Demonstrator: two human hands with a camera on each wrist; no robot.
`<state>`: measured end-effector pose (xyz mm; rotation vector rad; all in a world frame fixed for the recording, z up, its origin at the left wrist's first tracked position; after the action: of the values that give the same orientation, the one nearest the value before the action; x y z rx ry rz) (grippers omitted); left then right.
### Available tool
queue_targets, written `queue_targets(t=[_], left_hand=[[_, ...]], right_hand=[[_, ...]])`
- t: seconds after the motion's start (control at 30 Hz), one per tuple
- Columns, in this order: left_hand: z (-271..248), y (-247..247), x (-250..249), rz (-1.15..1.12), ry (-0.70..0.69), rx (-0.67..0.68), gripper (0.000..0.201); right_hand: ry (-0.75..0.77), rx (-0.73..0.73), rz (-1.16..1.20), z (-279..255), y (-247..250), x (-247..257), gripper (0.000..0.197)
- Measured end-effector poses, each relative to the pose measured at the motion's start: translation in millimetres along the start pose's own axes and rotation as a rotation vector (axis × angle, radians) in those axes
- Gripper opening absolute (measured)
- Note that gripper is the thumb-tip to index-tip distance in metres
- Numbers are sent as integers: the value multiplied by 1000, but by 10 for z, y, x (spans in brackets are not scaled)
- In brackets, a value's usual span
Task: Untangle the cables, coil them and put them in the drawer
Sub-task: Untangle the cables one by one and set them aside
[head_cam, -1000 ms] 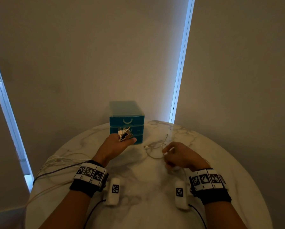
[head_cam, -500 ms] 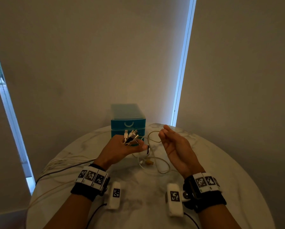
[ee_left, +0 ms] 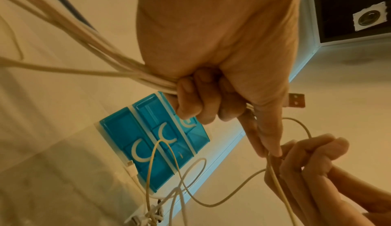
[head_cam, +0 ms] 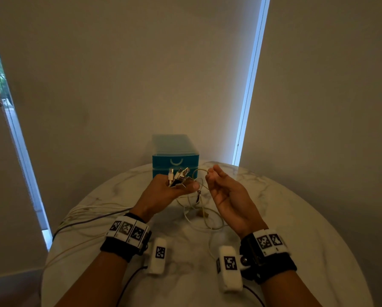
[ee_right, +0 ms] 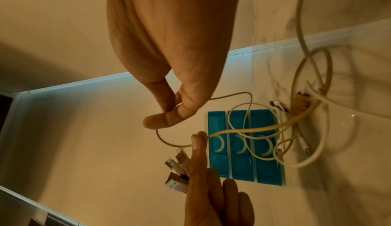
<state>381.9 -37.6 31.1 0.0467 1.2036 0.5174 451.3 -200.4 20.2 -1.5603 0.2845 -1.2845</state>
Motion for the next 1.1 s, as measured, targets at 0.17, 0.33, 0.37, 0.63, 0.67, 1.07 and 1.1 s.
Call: queue_targets(t=[0.17,0.33,0.37,0.63,0.67,1.07,1.1], left_hand=[[-15,168,3,-125,28,-179,17],[-53,401,52,-272,44,-434,20],[-61,409,53,-298,43,-457,20],[-54,365,80,-252,89,-389,20],[-47,311,60,-238,86,-342,19],[6,60,68,-2,83,-86,31],[8,48,69,10,92,-78,28]], right_hand=[[18,-42,-253,16,72,54,30],[-193,59,-1146,-122,150,-240,54],[-227,128,-1272,-146,143,-321,47],[277,-42,-680,-12,150,294,23],[298,-90,-465,-3,227,397,23],[224,-159,140,67,449,493,16],[222,-152,134,57,417,482,16]])
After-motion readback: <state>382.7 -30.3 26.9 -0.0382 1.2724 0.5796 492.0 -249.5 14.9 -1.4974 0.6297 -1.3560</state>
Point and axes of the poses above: each hand's wrist, its own z-axis towards the middle knuckle, its own y-axis out of the back of the hand, x = y × z, the point moved 9 cm from there along z, towards the middle knuckle, and after that the axes turned 1 degree about y, right-handed, at the moved point
